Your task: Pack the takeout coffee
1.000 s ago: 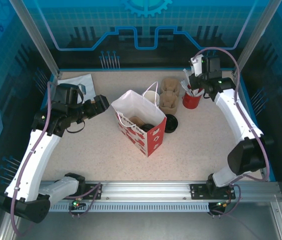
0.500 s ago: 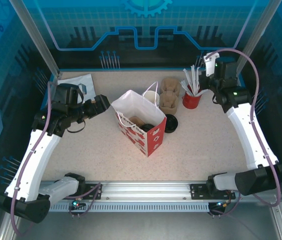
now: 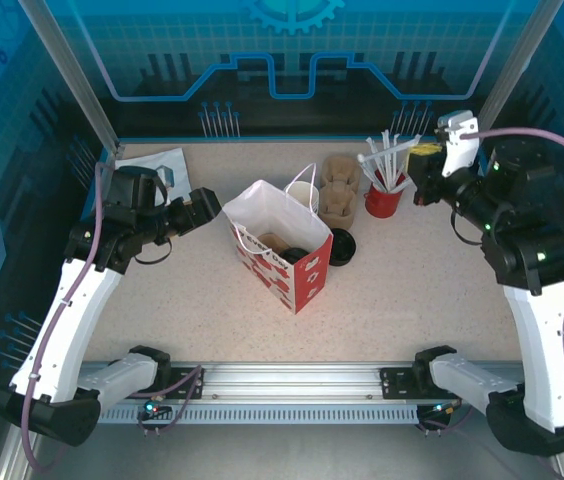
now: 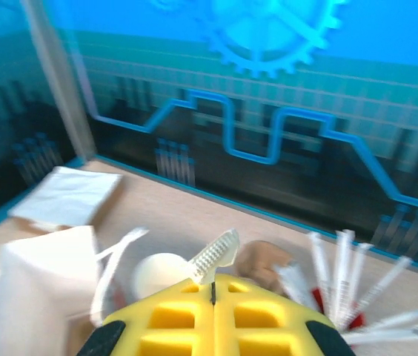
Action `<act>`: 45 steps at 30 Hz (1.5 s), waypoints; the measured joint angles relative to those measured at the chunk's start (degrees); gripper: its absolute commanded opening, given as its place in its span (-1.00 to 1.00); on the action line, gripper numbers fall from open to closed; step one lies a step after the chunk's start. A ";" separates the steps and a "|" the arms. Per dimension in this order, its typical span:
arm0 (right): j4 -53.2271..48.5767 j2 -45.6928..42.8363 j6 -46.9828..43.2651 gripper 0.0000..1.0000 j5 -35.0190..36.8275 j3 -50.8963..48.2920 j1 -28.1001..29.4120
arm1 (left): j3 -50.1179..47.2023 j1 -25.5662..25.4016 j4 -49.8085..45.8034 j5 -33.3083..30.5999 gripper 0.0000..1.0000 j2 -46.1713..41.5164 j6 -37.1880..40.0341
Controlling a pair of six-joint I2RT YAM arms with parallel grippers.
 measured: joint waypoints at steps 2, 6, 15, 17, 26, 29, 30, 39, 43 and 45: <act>-0.66 -0.98 1.05 -1.00 -3.34 0.09 1.68 | -0.02 0.00 0.17 0.00 0.98 0.00 0.00; -1.14 -1.64 3.02 -1.00 -8.22 0.09 6.47 | -0.20 0.00 0.28 0.00 0.97 0.00 -0.02; -0.63 1.16 3.78 -1.00 -7.63 0.04 18.88 | -0.33 0.00 0.31 0.13 0.97 0.02 -0.37; 0.04 2.71 3.61 -1.00 -5.88 0.00 21.33 | -0.33 0.00 0.31 0.13 0.97 0.02 -0.37; 1.38 14.93 0.28 -1.00 3.89 0.02 28.63 | -0.33 0.00 0.28 0.15 0.97 0.02 -0.37; 1.31 19.32 -0.63 -1.00 5.42 0.07 29.42 | -0.33 0.00 0.28 0.15 0.97 0.02 -0.37; 1.33 20.59 -0.96 -1.00 5.79 0.11 29.68 | -0.33 0.00 0.28 0.15 0.97 0.02 -0.37; 3.10 28.28 -1.40 -1.00 6.19 0.11 31.15 | -0.33 0.00 0.28 0.17 0.97 0.02 -0.37; 3.67 30.14 -1.40 -0.84 6.16 0.11 31.28 | -0.33 0.00 0.28 0.15 0.97 0.02 -0.37; 3.58 30.75 -1.75 -0.61 6.14 0.11 31.28 | -0.33 0.00 0.28 0.15 0.97 0.02 -0.35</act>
